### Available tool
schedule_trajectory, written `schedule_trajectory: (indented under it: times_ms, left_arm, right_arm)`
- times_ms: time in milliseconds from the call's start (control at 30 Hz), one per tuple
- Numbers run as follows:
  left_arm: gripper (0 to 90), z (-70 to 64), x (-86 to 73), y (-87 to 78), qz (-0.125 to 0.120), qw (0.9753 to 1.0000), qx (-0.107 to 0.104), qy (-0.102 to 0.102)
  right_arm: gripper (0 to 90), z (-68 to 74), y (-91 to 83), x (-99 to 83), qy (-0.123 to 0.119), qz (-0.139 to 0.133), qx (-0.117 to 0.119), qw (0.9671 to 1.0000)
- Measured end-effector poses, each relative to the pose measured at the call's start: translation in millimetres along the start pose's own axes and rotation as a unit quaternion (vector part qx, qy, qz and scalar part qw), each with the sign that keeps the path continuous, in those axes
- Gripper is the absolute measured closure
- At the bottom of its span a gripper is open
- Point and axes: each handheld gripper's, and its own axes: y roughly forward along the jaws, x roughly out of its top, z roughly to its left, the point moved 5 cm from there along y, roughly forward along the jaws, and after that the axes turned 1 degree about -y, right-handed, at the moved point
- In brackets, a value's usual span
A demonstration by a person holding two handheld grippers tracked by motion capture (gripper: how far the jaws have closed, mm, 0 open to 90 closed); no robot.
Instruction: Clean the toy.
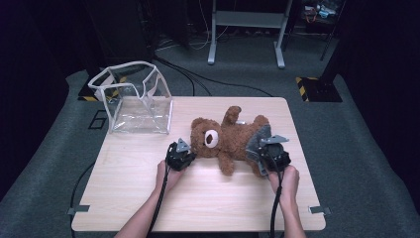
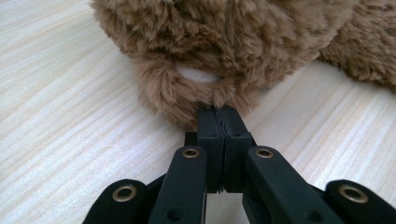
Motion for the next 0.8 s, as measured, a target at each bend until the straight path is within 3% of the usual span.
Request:
schedule_trajectory:
  times_ms: [133, 233, 500, 633, 733, 800]
  left_arm:
    - [90.0, 0.0, 0.0, 0.1, -0.001, 1.0000, 0.003, -0.002]
    - [90.0, 0.2, 0.0, 0.2, -0.001, 1.0000, 0.003, -0.003]
    - [90.0, 0.2, 0.0, -0.2, 0.001, 1.0000, 0.001, -0.003]
    - [89.8, 0.0, -0.1, -0.4, 0.001, 0.9999, 0.009, -0.005]
    - [67.2, 1.7, 0.0, -0.5, 0.003, 0.9999, 0.002, -0.013]
    - [51.7, 0.2, -0.1, -0.6, 0.008, 0.9998, 0.013, -0.011]
  right_arm:
    - [73.5, 25.8, 17.6, 0.2, -0.033, 0.011, 0.006, 0.9994]
    - [73.6, 30.2, 31.6, -10.4, -0.041, 0.023, -0.002, 0.9989]
    - [74.0, 8.6, 22.4, -31.8, -0.026, 0.035, -0.017, 0.9989]
    - [73.6, -3.0, 14.2, -36.4, 0.003, 0.026, -0.011, 0.9996]
    - [73.3, -3.9, 9.6, -33.6, 0.011, 0.018, -0.007, 0.9998]
    - [73.2, -5.0, 8.4, -30.4, 0.010, 0.016, -0.010, 0.9998]
